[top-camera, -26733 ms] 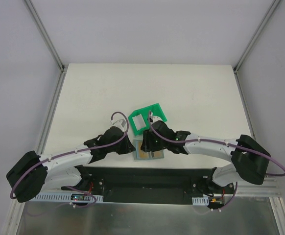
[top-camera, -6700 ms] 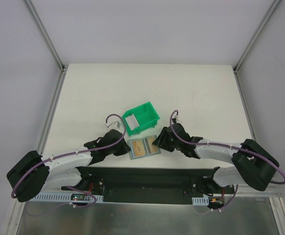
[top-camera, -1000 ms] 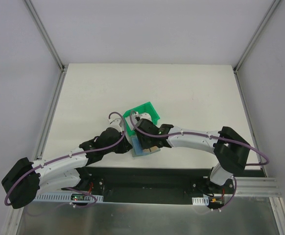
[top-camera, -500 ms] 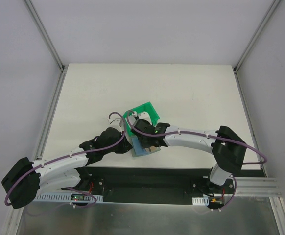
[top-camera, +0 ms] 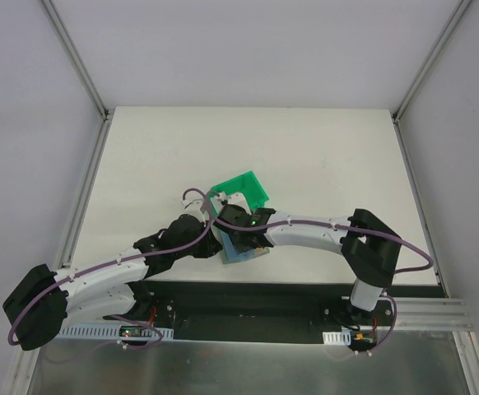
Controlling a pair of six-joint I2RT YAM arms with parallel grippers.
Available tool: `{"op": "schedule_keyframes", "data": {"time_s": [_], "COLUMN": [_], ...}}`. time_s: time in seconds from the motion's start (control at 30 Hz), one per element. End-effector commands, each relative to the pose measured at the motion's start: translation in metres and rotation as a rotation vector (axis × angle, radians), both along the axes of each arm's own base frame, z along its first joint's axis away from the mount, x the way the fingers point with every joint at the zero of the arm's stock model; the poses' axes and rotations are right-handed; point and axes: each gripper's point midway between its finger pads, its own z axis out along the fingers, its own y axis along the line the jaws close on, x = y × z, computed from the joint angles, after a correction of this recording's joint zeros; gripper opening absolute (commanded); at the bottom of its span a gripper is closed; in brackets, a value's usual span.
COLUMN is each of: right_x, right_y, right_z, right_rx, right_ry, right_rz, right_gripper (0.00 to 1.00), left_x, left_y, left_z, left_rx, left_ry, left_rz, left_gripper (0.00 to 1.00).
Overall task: Put the credit cards into the card holder
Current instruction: Turn over the card slot in the card holder.
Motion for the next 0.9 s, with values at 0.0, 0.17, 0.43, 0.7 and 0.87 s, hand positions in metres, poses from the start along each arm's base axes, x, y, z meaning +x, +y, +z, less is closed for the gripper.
{"op": "schedule_keyframes", "data": {"time_s": [0.0, 0.17, 0.43, 0.7, 0.87], "right_x": [-0.006, -0.005, -0.031, -0.017, -0.019], "right_y": [0.020, 0.018, 0.065, 0.046, 0.041], "right_z": [0.020, 0.028, 0.051, 0.044, 0.030], "right_rx": [0.123, 0.118, 0.425, 0.384, 0.335], "right_ry": [-0.010, -0.022, 0.058, 0.022, 0.047], "right_rz": [0.054, 0.053, 0.198, 0.113, 0.101], "right_gripper": [0.46, 0.49, 0.51, 0.51, 0.50], "left_x": [0.006, 0.006, 0.006, 0.006, 0.006], "left_y": [-0.005, -0.005, -0.004, -0.004, -0.004], "left_z": [0.012, 0.012, 0.011, 0.010, 0.011], "left_rx": [-0.028, -0.031, -0.030, -0.031, -0.033], "left_ry": [-0.023, -0.021, -0.020, -0.017, -0.020], "left_rz": [-0.001, 0.003, 0.008, 0.010, 0.011], "left_gripper": [0.00, 0.00, 0.00, 0.00, 0.00]}}
